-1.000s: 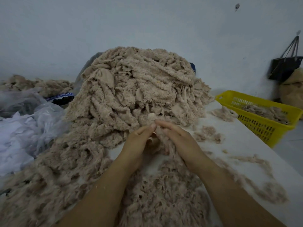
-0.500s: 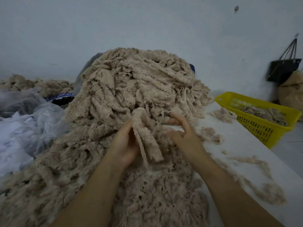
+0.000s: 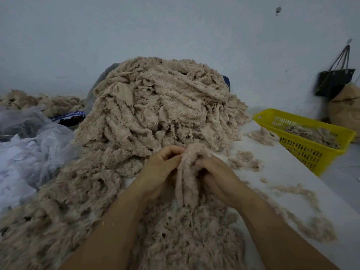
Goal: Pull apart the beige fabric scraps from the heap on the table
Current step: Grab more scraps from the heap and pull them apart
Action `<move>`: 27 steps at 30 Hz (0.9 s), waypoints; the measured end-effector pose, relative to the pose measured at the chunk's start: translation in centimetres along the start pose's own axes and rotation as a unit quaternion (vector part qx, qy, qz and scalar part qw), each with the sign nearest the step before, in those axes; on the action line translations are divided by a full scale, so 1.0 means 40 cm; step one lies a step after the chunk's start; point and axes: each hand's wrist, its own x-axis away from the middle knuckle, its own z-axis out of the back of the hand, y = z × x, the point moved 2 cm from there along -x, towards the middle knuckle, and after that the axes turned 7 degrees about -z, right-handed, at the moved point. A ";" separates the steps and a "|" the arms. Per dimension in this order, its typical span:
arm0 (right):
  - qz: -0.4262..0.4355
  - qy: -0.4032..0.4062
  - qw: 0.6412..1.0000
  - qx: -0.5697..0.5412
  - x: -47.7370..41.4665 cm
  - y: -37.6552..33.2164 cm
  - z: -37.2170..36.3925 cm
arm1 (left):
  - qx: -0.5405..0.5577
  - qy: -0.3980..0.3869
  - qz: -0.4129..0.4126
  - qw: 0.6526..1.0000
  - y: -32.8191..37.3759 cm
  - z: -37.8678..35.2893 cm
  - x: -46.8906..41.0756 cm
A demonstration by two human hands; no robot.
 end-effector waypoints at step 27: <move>-0.009 0.053 0.951 0.305 -0.017 0.054 0.012 | -0.105 0.010 0.040 0.994 -0.038 0.016 0.003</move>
